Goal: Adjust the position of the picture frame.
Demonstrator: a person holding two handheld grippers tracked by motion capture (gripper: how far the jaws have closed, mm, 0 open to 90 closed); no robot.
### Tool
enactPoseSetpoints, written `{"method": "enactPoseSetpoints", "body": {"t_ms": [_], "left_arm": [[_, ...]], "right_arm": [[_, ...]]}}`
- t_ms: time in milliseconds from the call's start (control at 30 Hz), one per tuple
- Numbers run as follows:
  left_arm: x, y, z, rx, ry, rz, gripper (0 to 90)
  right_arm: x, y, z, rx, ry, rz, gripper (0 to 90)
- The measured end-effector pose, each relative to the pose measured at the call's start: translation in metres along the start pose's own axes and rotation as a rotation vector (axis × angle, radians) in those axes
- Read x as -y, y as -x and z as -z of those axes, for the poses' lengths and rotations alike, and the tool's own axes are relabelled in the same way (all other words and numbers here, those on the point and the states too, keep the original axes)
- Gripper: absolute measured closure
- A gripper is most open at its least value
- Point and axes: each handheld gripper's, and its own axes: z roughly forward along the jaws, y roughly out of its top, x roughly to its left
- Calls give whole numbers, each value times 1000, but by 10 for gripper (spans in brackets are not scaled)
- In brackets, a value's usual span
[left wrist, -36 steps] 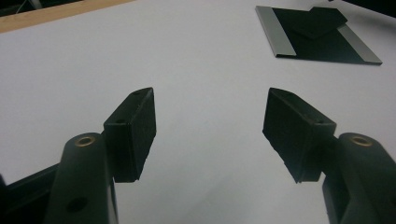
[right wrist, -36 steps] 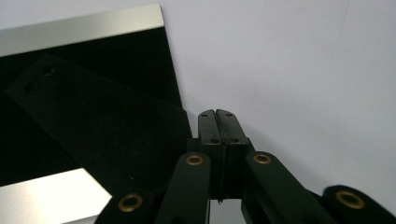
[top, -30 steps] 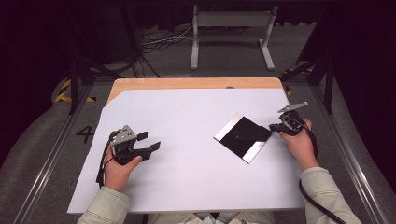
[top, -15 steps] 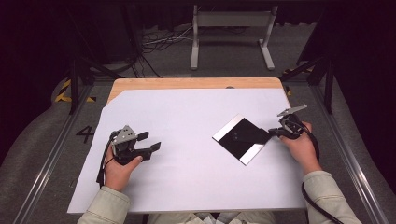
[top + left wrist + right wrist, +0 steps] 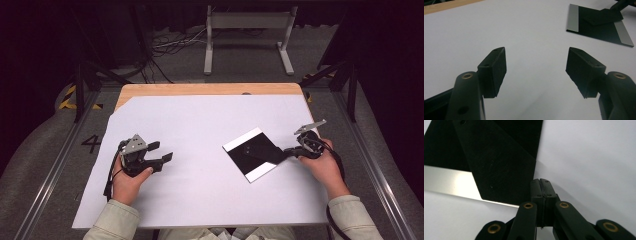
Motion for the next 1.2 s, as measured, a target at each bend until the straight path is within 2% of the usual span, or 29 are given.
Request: {"method": "enactPoseSetpoints", "body": {"t_ms": [200, 400, 800, 933, 1000, 1200], "left_arm": [[0, 0, -1, 2, -6, -6, 330], [0, 0, -2, 5, -7, -2, 316], [1, 0, -3, 9, -11, -1, 312], [1, 0, -3, 11, -10, -3, 312], [0, 0, -4, 12, -11, -4, 312], [0, 1, -5, 14, -14, -4, 311]], "right_arm": [[0, -20, 0, -45, -47, 46, 900], [0, -33, -1, -87, -68, 47, 900], [-4, -67, 0, -161, -101, 122, 900], [-4, -69, -1, -166, -97, 120, 900], [-2, -70, -1, -184, -91, 116, 900], [-4, -83, -6, -222, -97, 151, 900]]}}
